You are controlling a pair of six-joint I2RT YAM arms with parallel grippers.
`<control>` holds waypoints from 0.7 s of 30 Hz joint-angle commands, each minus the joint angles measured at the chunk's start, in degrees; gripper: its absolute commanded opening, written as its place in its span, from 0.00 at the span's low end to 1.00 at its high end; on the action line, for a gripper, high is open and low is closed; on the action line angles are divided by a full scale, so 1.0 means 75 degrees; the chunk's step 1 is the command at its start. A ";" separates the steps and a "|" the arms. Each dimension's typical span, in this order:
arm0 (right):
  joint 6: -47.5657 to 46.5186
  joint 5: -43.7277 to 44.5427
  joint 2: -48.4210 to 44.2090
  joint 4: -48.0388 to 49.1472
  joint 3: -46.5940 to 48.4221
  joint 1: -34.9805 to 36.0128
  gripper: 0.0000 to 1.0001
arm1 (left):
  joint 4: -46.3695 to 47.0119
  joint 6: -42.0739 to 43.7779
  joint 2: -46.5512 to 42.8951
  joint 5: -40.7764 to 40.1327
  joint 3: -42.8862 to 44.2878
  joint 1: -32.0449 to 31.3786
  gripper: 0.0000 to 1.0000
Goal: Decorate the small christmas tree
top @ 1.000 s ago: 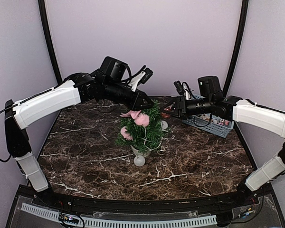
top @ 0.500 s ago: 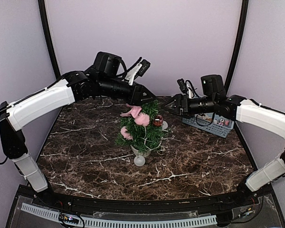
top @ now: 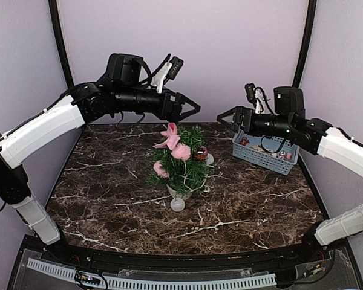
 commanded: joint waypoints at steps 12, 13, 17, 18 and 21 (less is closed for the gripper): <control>-0.0742 0.3007 0.1196 0.2109 -0.0690 -0.1608 0.99 | 0.1663 -0.0377 -0.0224 -0.0676 -0.1822 0.3381 0.83; -0.0778 0.3066 0.1172 0.2325 -0.0911 -0.1820 0.99 | 0.2136 -0.0382 -0.0308 -0.0648 -0.2569 0.3592 0.84; -0.0917 0.3485 0.0776 0.2981 -0.1855 -0.2694 0.99 | 0.3657 -0.0665 -0.1161 -0.0464 -0.4841 0.4914 0.85; -0.0939 0.3550 0.0598 0.3156 -0.2098 -0.2912 0.99 | 0.4114 -0.0855 -0.1310 -0.0471 -0.5191 0.5384 0.85; -0.0969 0.3729 -0.0042 0.3596 -0.2835 -0.3481 0.99 | 0.5153 -0.1126 -0.2192 -0.0651 -0.7044 0.6202 0.85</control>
